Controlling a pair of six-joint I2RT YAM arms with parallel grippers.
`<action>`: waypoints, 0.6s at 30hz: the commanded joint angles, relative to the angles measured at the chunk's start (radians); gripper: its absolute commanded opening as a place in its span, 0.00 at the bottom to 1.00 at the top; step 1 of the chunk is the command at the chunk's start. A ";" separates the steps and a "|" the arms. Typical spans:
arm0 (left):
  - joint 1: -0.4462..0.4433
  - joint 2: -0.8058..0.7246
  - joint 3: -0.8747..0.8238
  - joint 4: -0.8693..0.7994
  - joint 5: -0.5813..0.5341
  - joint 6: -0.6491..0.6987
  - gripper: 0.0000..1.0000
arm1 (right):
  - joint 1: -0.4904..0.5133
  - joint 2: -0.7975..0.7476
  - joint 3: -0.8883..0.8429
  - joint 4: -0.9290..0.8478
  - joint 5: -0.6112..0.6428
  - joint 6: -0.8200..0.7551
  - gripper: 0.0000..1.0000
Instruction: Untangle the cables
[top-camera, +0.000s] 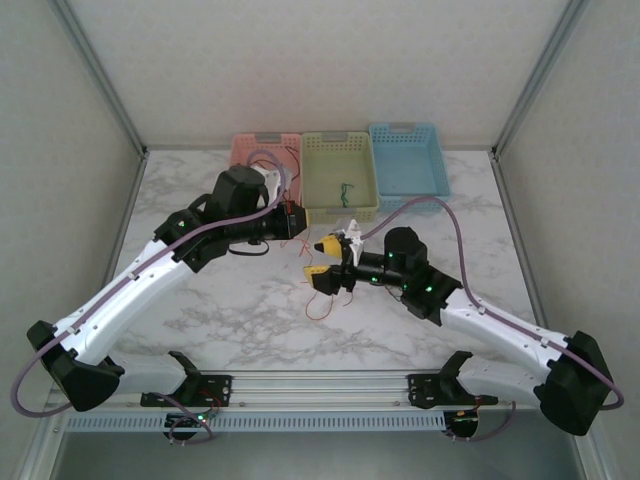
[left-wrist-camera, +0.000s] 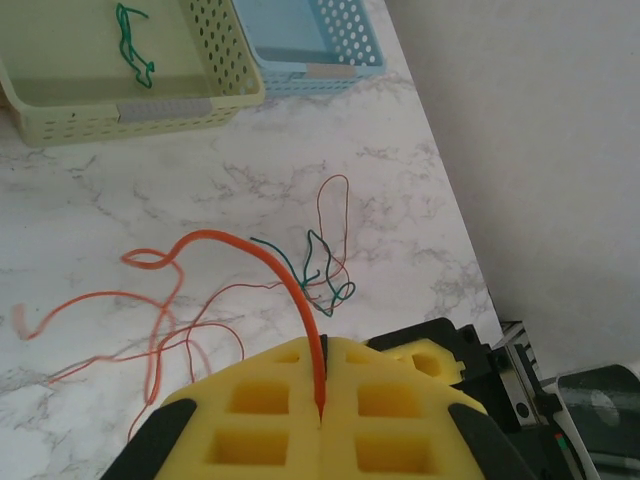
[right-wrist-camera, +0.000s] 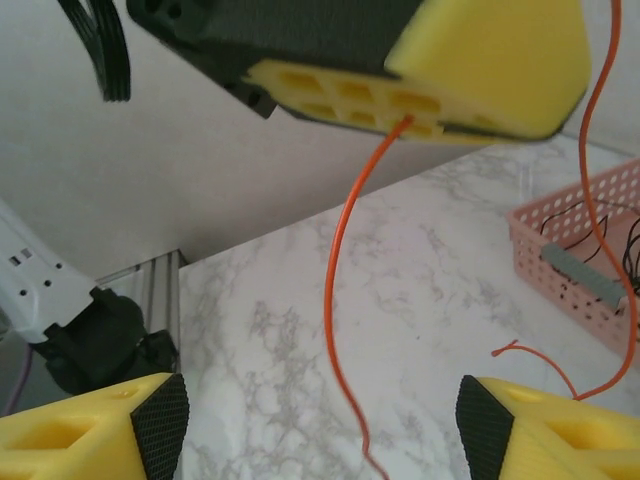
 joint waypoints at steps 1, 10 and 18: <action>-0.012 -0.001 0.041 -0.003 0.016 -0.014 0.00 | 0.008 0.034 0.055 0.050 0.025 -0.060 0.71; -0.018 -0.001 0.041 -0.008 0.011 -0.009 0.00 | 0.011 0.078 0.090 0.033 0.018 -0.057 0.26; -0.019 -0.021 0.027 -0.008 -0.005 -0.007 0.08 | 0.011 0.015 0.048 0.023 0.089 -0.061 0.00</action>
